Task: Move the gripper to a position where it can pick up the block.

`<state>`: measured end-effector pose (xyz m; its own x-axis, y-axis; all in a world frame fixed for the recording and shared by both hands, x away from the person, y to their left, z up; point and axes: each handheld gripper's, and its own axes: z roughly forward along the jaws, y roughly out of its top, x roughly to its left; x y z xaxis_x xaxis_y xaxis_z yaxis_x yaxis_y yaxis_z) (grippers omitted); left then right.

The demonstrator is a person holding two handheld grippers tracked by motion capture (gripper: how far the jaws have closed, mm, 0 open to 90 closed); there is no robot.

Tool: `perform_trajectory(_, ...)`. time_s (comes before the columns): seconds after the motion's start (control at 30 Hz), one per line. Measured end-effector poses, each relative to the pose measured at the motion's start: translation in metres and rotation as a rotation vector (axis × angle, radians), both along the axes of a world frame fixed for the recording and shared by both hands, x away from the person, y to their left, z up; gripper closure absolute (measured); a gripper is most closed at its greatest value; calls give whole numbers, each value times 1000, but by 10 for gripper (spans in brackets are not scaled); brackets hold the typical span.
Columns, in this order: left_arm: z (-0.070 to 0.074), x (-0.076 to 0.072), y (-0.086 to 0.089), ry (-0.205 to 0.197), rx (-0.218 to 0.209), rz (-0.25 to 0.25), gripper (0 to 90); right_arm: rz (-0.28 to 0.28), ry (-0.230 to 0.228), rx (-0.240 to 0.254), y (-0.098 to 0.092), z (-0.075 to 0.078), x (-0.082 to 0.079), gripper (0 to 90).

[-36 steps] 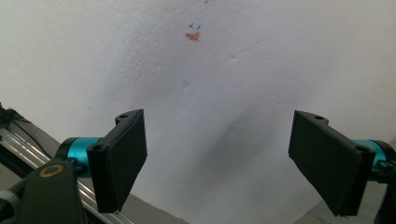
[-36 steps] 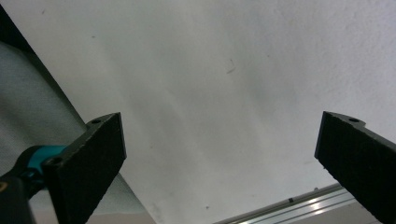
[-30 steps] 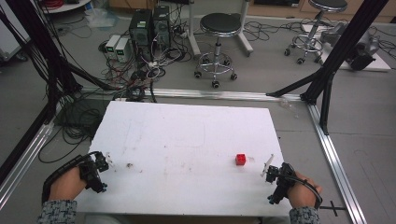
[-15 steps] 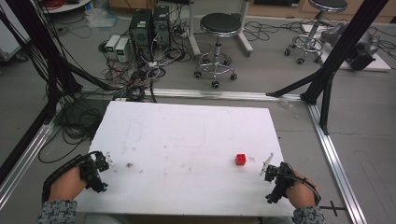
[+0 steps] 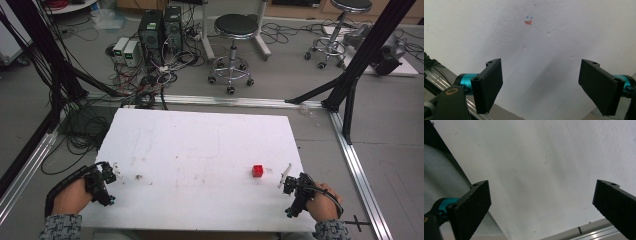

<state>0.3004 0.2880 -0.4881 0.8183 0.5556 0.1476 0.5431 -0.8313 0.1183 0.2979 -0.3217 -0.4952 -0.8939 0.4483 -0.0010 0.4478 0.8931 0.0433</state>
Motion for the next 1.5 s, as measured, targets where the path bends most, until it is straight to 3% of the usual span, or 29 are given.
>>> perform_trajectory(0.43, 1, 0, 1, -6, -3, 6, 199, 15, 7, -10, -10, 11, 17, 10)
perform_trajectory(0.63, 1, 0, 0, -4, -5, 1, 199, 106, 0, -36, -17, 21, 30, 10)
perform_trajectory(0.83, 1, 0, 0, -2, -2, 1, 199, 146, 12, -95, -21, 33, 45, 10)
perform_trajectory(1.0, 0, 0, 1, -4, -1, 1, 199, 221, -45, -106, -16, 50, 61, 10)
perform_trajectory(1.13, 1, 0, 0, -3, 3, 1, 199, 263, -65, -104, -11, 58, 70, 10)
perform_trajectory(1.2, 1, 0, 1, -7, -3, 4, 199, 316, -90, -119, -3, 64, 76, 10)
perform_trajectory(1.23, 1, 0, 1, -7, -3, 4, 199, 316, -90, -119, -3, 64, 76, 10)
perform_trajectory(1.33, 2, 0, 1, -7, -2, 2, 199, 391, -108, -110, 7, 67, 86, 10)
perform_trajectory(1.5, 3, -1, 2, -14, -7, 7, 200, 419, -126, -114, 17, 67, 94, 10)
